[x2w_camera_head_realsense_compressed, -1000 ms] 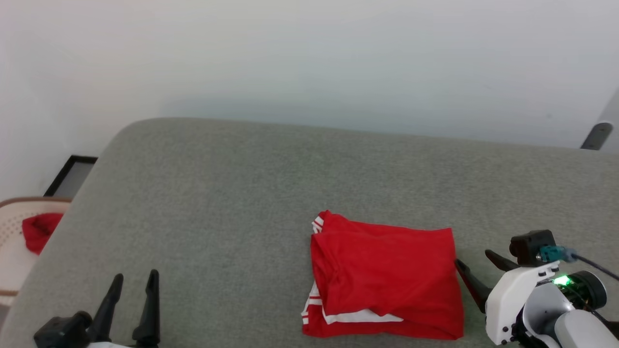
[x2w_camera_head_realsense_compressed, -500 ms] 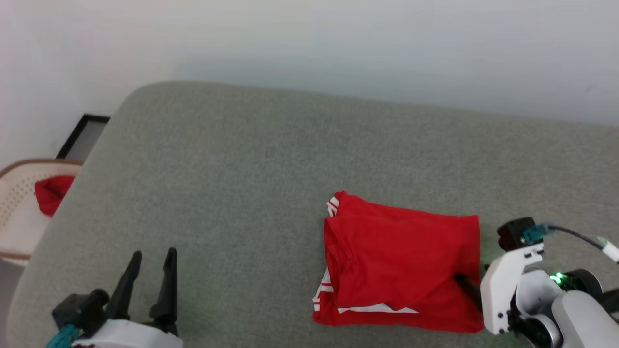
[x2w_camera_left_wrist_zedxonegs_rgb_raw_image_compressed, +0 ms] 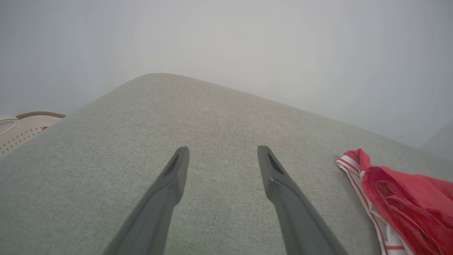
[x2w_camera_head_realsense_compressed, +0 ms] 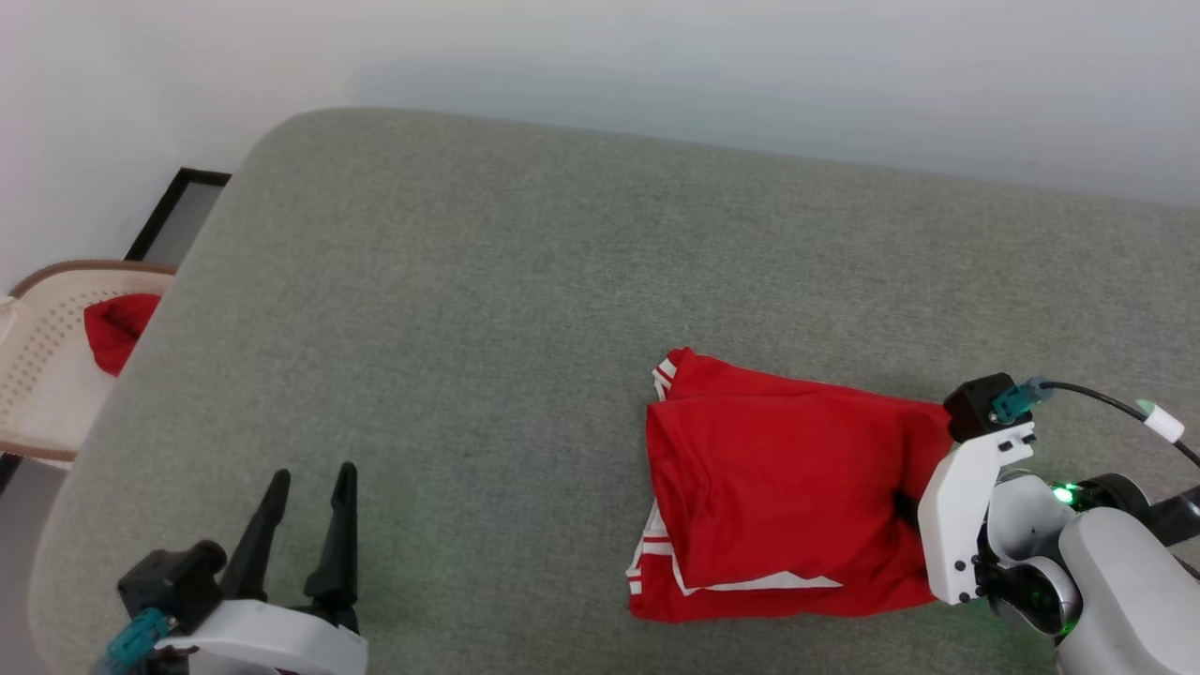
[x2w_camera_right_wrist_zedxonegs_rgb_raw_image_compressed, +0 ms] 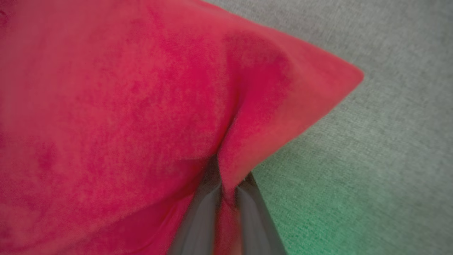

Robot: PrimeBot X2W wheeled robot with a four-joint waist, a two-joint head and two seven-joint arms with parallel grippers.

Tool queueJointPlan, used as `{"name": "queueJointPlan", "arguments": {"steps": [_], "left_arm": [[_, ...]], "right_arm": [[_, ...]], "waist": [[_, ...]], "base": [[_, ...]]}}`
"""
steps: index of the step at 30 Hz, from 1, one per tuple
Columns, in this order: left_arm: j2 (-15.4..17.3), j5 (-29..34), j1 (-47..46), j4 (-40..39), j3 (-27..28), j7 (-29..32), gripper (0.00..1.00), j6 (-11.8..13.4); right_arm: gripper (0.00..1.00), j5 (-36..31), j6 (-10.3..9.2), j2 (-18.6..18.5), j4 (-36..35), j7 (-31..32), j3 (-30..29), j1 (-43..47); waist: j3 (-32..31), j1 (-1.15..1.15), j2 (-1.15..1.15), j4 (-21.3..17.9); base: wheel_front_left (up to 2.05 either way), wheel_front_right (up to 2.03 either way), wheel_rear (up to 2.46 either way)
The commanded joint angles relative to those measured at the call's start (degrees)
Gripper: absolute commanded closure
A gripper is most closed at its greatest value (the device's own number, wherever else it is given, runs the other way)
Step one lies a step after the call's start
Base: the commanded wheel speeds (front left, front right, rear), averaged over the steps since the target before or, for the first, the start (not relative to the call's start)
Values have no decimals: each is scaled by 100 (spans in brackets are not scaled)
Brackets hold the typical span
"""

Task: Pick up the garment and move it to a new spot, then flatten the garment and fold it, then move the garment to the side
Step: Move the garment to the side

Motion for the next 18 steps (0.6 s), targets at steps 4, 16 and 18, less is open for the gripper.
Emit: {"name": "queueJointPlan", "arguments": {"steps": [4, 16, 18], "left_arm": [[-16, -52, -20, 34, 58, -32, 0, -30], [68, 59, -75, -52, 58, -42, 0, -41], [87, 66, -110, -63, 33, -43, 0, -46]], "right_arm": [[100, 138, -7, -167, 23, 30, 134, -25], [100, 241, -6, -841, -697, 5, 163, -173], [100, 256, -6, -958, -799, -3, 159, -227]], "waist": [[-47, 0, 0, -85], [-151, 0, 0, -493], [-125, 0, 0, -589]], "base": [[0, 0, 0], [0, 0, 0], [0, 0, 0]]}}
